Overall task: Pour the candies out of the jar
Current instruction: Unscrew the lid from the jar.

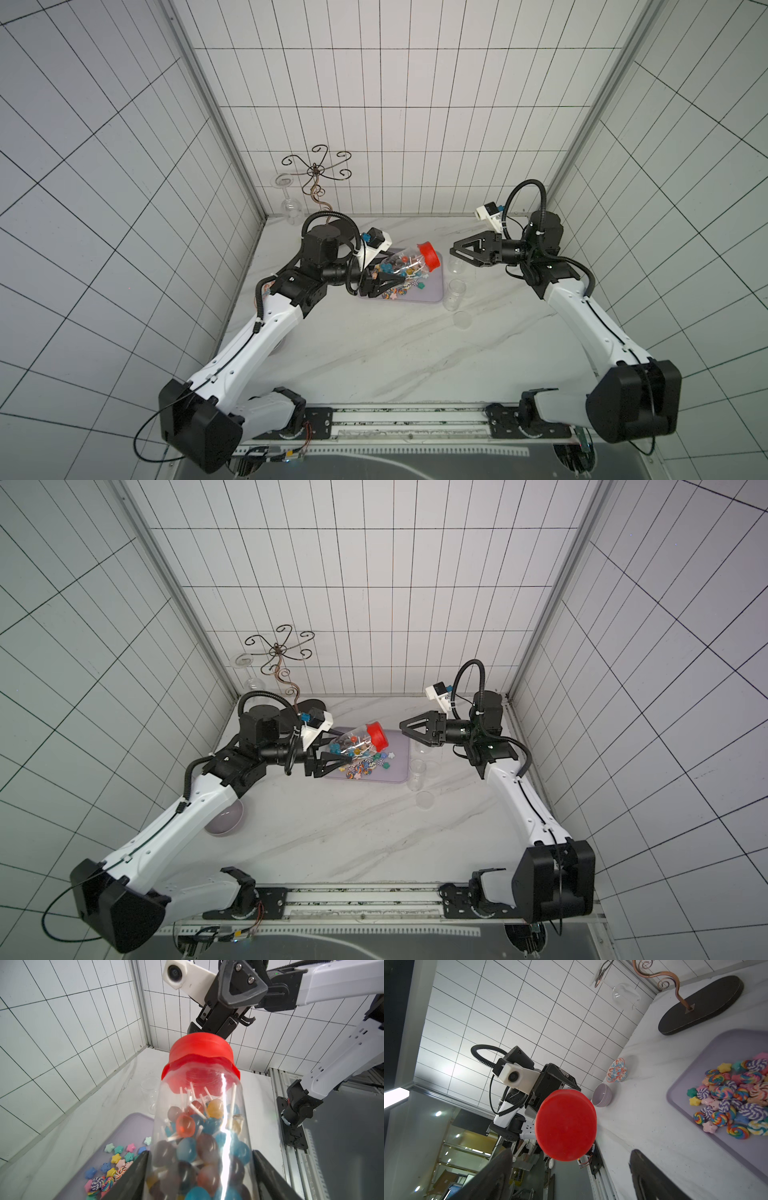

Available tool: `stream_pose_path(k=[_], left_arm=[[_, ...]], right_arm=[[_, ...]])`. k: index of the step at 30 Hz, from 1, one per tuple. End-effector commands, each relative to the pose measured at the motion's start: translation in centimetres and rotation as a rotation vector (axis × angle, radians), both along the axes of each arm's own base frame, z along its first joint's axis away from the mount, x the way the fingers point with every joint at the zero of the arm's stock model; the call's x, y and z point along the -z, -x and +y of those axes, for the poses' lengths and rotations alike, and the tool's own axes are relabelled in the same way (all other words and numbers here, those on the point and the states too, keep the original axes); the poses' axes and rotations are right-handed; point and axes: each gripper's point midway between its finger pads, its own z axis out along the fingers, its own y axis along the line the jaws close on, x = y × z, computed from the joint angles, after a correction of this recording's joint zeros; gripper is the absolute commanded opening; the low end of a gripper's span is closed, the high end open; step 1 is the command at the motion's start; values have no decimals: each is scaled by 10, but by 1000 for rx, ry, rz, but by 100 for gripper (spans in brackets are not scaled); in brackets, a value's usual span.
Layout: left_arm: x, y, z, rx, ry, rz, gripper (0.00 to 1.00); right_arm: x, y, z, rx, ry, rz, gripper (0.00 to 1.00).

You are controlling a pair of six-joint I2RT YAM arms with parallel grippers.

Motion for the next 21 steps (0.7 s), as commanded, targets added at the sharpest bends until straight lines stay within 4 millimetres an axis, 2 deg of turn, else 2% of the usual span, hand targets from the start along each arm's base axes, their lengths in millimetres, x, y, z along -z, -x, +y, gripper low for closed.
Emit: stream_pose_path(k=[1,7,15,21], left_arm=[[-5,6,1,-35,-48,-123,57],[11,11,-8,-54,-131,-148,57],[17,10,-10,-58,-156,-145,57],[16,10,-10,-60,-156,-151,57]], right_arm=[[-4,2,-1,-12,17,58,89],[14,6,3,-14,95,112,89],[4,14,19,-62,95,94,89],[15,18,32,-95,111,137,90]])
